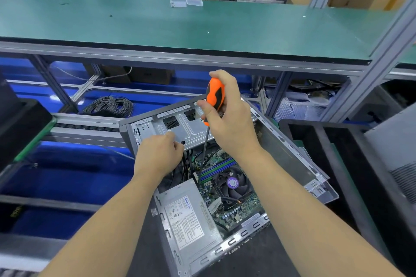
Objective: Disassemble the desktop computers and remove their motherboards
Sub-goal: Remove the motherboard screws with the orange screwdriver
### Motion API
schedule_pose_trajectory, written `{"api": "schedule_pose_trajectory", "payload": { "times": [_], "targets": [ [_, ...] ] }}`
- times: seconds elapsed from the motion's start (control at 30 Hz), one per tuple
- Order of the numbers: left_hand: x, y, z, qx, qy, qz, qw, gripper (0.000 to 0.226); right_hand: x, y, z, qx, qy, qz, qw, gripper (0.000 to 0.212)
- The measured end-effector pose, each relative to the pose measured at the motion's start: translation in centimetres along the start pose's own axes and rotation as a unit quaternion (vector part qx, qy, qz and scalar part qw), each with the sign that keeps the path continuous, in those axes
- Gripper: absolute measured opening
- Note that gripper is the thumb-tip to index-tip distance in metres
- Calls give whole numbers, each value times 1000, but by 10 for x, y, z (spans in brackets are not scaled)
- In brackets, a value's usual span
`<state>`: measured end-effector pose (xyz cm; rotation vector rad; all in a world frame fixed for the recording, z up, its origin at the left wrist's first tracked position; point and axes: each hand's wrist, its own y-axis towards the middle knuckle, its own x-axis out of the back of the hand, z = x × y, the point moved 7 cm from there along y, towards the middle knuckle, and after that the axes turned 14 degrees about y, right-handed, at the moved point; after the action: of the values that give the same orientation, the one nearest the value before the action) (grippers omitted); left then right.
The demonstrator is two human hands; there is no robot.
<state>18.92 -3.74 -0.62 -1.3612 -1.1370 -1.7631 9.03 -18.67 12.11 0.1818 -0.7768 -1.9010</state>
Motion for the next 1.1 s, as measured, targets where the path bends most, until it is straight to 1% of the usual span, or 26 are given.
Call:
{"api": "schedule_pose_trajectory", "payload": {
  "times": [0.37,1.1],
  "targets": [
    [0,0,-1,2,-8,5,1000,29,-6,0,3,1,-5,17,1000,47],
    [-2,0,0,4,-5,-6,1000,30,-5,-1,6,7,-4,18,1000,47]
  ]
}}
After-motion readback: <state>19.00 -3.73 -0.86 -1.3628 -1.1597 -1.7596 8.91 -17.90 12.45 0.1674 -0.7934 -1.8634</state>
